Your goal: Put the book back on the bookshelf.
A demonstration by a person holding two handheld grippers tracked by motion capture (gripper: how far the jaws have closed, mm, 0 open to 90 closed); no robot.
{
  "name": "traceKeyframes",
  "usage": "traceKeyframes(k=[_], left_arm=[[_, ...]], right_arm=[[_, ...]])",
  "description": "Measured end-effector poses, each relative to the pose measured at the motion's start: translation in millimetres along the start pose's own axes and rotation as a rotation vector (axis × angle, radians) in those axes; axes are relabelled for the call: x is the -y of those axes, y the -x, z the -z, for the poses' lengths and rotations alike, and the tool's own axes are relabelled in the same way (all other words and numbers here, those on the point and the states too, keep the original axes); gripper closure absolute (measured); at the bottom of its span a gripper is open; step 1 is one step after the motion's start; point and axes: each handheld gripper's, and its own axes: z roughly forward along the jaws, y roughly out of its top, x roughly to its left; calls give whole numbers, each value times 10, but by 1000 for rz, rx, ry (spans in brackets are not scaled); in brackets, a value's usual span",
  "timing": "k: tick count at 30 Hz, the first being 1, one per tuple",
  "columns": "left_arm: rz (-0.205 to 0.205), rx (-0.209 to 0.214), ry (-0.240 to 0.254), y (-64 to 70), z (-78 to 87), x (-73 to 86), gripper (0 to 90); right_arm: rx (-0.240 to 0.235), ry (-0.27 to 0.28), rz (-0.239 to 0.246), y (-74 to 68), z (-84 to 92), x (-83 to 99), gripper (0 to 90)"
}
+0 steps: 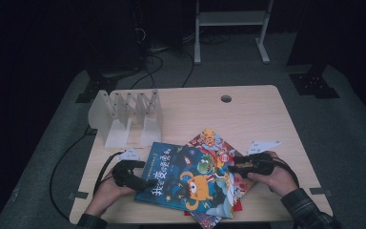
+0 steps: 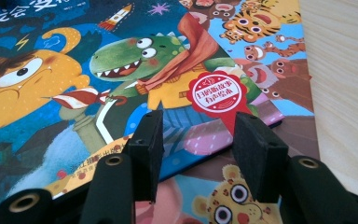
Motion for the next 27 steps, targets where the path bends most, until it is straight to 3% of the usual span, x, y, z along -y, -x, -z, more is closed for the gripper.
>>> traceKeyframes(k=[8, 18, 25, 27], left_arm=[[45, 10, -9, -84, 56, 55, 10], [67, 8, -13, -129, 117, 104, 10], [65, 18, -13, -119, 97, 100, 10], [67, 20, -12, -117, 90, 98, 10]], right_arm=[[-1, -2, 1, -44, -29, -22, 524], [-27, -15, 28, -163, -76, -58, 524], [-65, -36, 59, -256, 40, 16, 645], [-70, -72, 69, -277, 69, 37, 681]])
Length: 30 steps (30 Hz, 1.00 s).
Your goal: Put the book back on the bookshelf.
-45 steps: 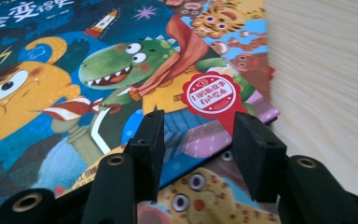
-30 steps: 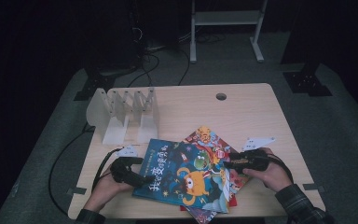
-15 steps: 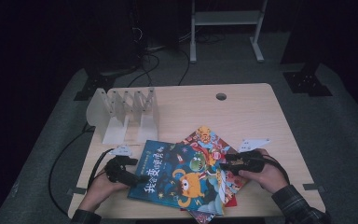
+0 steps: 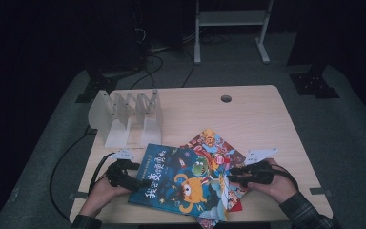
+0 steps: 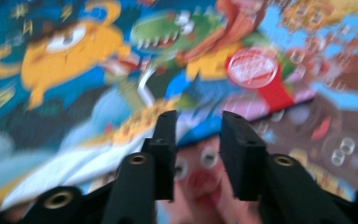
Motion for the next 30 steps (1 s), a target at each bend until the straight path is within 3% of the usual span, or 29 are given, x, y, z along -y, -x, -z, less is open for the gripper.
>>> traceKeyframes(k=[1, 3, 11, 25, 30], left_arm=[[1, 1, 0, 0, -4, -1, 10], [1, 5, -1, 0, -10, -6, 10], [6, 27, -6, 20, -62, -22, 8], [40, 73, -16, -11, -146, -48, 0], [69, 99, -24, -30, -194, -64, 0]], right_arm=[[10, -11, 27, -12, 0, 22, 686], [-7, -11, 19, -33, 18, 41, 714], [-35, -21, 68, -73, 5, 30, 750], [-40, -24, 90, -72, 1, 27, 751], [-45, -29, 97, -65, -2, 17, 748]])
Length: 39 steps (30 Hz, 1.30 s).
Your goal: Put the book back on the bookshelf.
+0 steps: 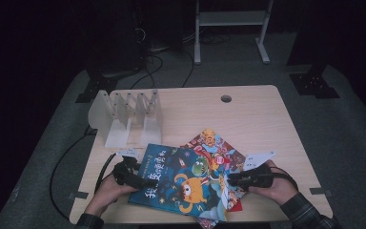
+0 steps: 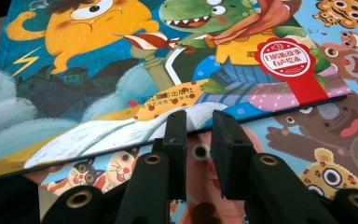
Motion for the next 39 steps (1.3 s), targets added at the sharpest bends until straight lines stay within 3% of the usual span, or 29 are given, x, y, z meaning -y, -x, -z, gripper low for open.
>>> traceKeyframes(k=[4, 16, 20, 26, 39], left_arm=[[14, 19, -7, -19, -28, -19, 0], [16, -3, -30, 8, 42, -48, 0], [26, 5, -8, 6, 93, -51, 0], [47, 27, 74, 18, 214, -74, 0], [21, 25, 119, 100, 399, -166, 0]], right_arm=[[-5, -6, 0, 6, -3, -11, 746], [-2, -13, 12, -10, -38, -52, 739], [-4, -16, 14, -14, -51, -67, 738], [-6, -18, 21, -37, -87, -103, 739], [-14, -19, 22, -75, -141, -151, 750]])
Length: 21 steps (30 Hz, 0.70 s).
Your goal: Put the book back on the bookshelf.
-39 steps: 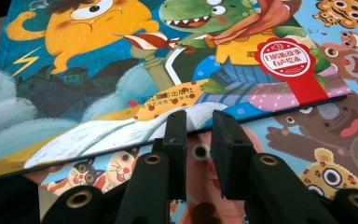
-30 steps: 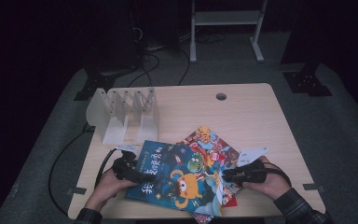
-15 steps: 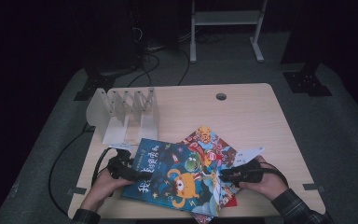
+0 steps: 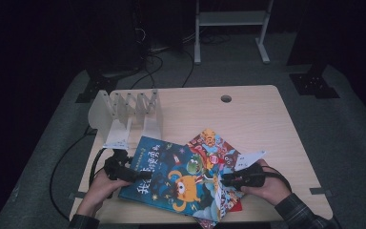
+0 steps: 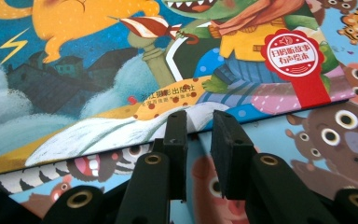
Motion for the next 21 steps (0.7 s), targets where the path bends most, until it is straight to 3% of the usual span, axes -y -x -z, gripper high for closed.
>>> traceKeyframes(k=[10, 21], left_arm=[[-14, 26, 8, 72, 51, -124, 0], [-40, 20, 31, 135, 153, -290, 0]], right_arm=[[-10, -6, -6, 2, -7, -14, 753], [-35, -3, 1, -34, -59, -59, 753]])
